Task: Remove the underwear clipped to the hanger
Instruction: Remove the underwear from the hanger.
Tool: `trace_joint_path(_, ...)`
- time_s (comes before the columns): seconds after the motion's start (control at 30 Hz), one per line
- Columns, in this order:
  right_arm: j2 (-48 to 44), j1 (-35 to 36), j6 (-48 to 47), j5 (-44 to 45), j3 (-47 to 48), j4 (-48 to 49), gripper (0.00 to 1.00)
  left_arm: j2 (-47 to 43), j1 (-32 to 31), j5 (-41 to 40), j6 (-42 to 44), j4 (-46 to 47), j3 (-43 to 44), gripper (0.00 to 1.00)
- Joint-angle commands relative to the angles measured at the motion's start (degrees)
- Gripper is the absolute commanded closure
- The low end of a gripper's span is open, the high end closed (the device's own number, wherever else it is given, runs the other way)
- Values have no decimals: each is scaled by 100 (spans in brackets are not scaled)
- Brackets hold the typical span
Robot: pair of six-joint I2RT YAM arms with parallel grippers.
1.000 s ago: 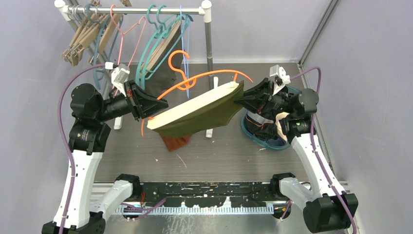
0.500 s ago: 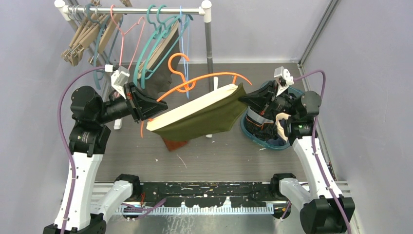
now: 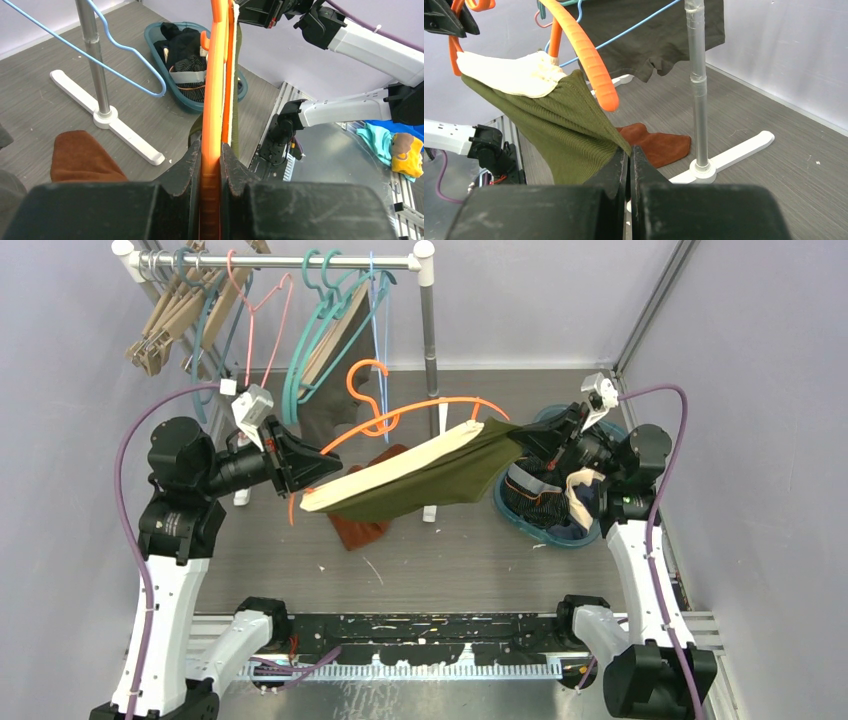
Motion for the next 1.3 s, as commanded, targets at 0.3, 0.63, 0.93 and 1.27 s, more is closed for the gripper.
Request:
trace_joint_path(0.3,-45,-666,146,466,-165,311,99,-169,155,-408,721,-398,512,100)
trace_joint_path(0.63,-21,-980,352,553,-181,278,99,-204,155,-713,1350,-887,646,100)
trace_joint_path(0.93,33,-1101,275,736,-182,65,99,-255,160,-817,1595,-1109,687,100)
trace_joint_path(1.27,124,-1358,302,671,-128,-73,99,-280,155,-852,1841,-1299,773,100)
